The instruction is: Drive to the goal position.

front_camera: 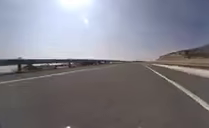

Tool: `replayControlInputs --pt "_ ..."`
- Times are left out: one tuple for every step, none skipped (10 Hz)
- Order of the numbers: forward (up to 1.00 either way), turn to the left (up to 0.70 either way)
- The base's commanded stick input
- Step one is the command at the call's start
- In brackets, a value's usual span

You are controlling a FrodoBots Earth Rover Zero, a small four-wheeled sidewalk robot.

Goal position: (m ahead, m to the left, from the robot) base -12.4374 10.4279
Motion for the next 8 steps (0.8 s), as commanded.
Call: replayControlInputs --pt "0.0 0.45" --pt "0.0 0.45" --pt "0.0 0.45" --pt "0.0 0.45" --pt "0.0 0.45" --pt "0.0 0.45" --pt "0.0 0.45" --pt "0.0 0.45"
